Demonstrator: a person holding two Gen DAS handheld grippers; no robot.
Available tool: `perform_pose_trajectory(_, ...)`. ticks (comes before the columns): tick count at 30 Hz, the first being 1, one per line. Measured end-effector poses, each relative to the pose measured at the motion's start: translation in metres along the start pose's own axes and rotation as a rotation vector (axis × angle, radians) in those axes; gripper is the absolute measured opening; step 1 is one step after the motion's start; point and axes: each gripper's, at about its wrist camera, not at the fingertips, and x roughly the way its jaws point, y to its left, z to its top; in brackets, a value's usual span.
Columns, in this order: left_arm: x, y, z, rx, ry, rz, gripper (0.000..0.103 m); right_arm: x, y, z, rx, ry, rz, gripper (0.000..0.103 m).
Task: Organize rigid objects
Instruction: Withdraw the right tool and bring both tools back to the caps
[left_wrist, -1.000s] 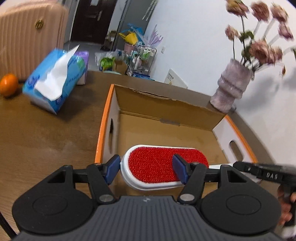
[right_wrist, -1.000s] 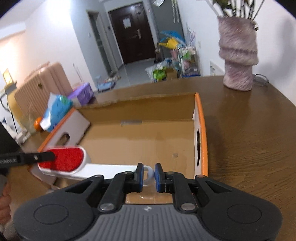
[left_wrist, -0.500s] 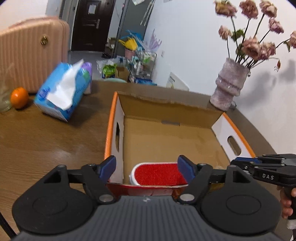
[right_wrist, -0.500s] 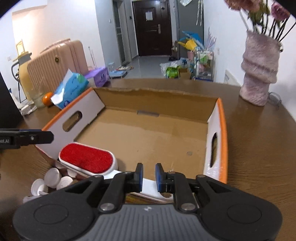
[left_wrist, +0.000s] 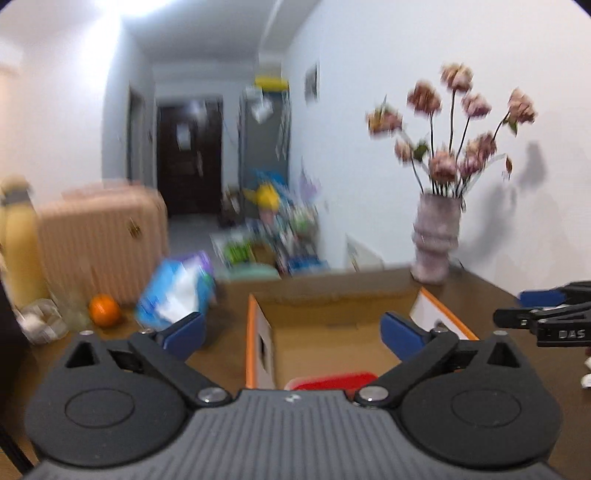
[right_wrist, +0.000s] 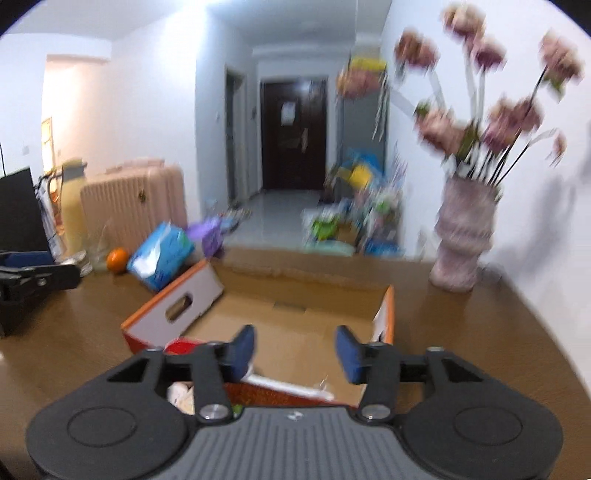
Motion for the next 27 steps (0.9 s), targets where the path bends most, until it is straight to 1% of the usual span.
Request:
perform_pose_trajectory(2, -0.019, -0.004, -0.007, 0.011, -0.066, 0.018, 0.103, -0.017, 0.004, -0.012, -0.003, -0.109, -0.042, 0.089)
perform_pose_trajectory(4, -0.031, -0.007, -0.015, -0.001, -0.099, 0.013, 0.103, -0.028, 0.009, -0.026, -0.008, -0.169, -0.061, 0.089)
perform_pose_trajectory(6, -0.04, -0.008, -0.024, -0.018, -0.111, 0.012, 0.103, -0.036, 0.013, -0.038, -0.005, -0.193, -0.078, 0.092)
perform_pose_trajectory(9, -0.051, -0.009, -0.038, -0.027, -0.109, 0.019, 0.103, -0.048, 0.021, -0.056, 0.021, -0.203, -0.091, 0.099)
perform_pose_trajectory(12, -0.064, -0.009, -0.053, -0.035, -0.102, 0.033, 0.103, -0.063, 0.031, -0.075, 0.045, -0.209, -0.115, 0.1)
perform_pose_trajectory(14, -0.075, -0.006, -0.065, -0.052, -0.104, 0.042, 0.103, -0.079, 0.04, -0.09, 0.042, -0.237, -0.126, 0.103)
perform_pose_trajectory(17, -0.091, -0.001, -0.088, -0.085, -0.092, 0.072, 0.103, -0.1, 0.055, -0.115, 0.033, -0.259, -0.147, 0.103)
perform_pose_trajectory(20, -0.113, 0.003, -0.112, -0.117, -0.088, 0.077, 0.103, -0.121, 0.067, -0.137, 0.035, -0.266, -0.164, 0.103)
perform_pose_trajectory(22, -0.129, 0.004, -0.128, -0.098, -0.1, 0.082, 0.103, -0.132, 0.072, -0.15, 0.052, -0.258, -0.161, 0.103)
perform_pose_trajectory(24, -0.14, 0.003, -0.141, -0.061, -0.101, 0.105, 0.103, -0.142, 0.076, -0.162, 0.07, -0.247, -0.162, 0.103)
perform_pose_trajectory(26, -0.148, 0.005, -0.157, -0.056, -0.075, 0.13, 0.103, -0.151, 0.08, -0.176, 0.085, -0.238, -0.178, 0.103)
perform_pose_trajectory(27, -0.149, 0.007, -0.164, -0.064, -0.05, 0.126, 0.103, -0.154, 0.082, -0.181, 0.087, -0.232, -0.188, 0.103)
